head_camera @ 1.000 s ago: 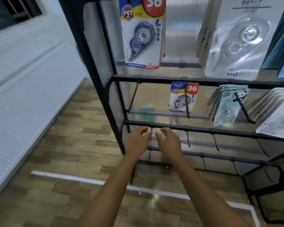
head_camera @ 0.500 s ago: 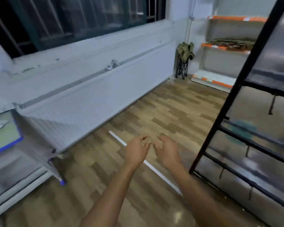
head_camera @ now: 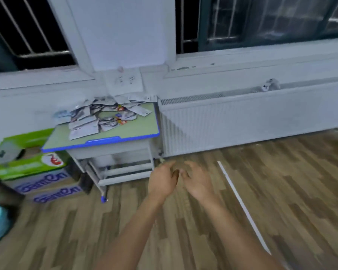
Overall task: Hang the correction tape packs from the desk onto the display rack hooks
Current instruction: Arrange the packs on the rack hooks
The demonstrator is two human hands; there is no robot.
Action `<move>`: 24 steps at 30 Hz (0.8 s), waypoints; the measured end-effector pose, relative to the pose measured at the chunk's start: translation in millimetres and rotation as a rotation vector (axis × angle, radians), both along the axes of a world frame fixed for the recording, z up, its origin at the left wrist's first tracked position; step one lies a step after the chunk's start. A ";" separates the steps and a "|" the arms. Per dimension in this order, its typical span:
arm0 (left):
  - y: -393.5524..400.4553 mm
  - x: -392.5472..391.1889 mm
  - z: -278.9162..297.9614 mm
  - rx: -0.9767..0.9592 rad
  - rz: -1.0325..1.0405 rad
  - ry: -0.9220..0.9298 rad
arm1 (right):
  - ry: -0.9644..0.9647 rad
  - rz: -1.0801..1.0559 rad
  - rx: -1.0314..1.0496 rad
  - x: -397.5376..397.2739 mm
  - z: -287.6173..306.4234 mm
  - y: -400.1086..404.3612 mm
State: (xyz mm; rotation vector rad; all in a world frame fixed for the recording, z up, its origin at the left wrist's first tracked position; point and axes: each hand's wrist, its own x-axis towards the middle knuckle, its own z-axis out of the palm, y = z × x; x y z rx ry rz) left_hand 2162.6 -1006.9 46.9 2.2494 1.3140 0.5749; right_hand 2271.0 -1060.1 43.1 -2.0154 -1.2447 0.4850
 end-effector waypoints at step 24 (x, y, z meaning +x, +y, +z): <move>397.8 -110.7 -39.1 -0.241 0.482 0.130 | 0.058 0.359 -0.267 -82.5 -52.3 442.8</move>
